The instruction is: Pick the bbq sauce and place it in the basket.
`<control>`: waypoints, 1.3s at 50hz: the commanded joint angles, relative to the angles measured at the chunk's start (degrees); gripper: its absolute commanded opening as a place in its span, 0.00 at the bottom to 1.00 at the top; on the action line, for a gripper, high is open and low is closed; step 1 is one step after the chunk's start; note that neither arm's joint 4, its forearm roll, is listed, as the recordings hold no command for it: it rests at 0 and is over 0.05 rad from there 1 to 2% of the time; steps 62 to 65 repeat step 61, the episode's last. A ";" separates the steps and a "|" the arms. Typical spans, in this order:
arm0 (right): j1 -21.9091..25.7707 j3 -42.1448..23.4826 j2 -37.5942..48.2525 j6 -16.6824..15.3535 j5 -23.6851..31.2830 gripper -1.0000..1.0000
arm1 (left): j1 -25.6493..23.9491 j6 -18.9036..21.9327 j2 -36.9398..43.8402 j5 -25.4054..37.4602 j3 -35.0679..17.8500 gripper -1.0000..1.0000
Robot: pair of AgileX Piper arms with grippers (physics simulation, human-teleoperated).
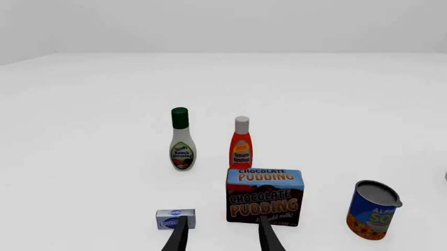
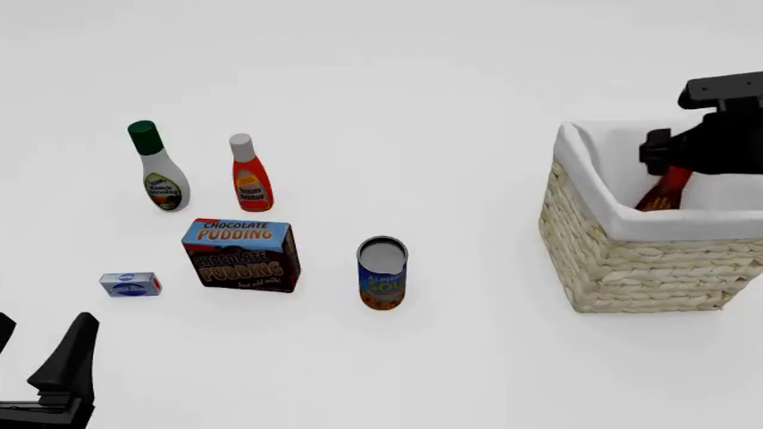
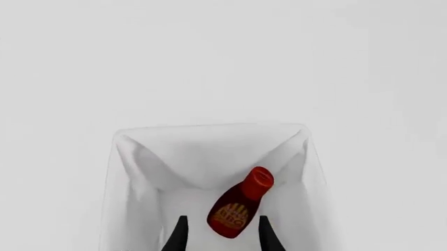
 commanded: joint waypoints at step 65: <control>7.46 -10.11 -19.45 -0.23 11.59 1.00 | 0.00 0.00 0.00 0.00 0.00 1.00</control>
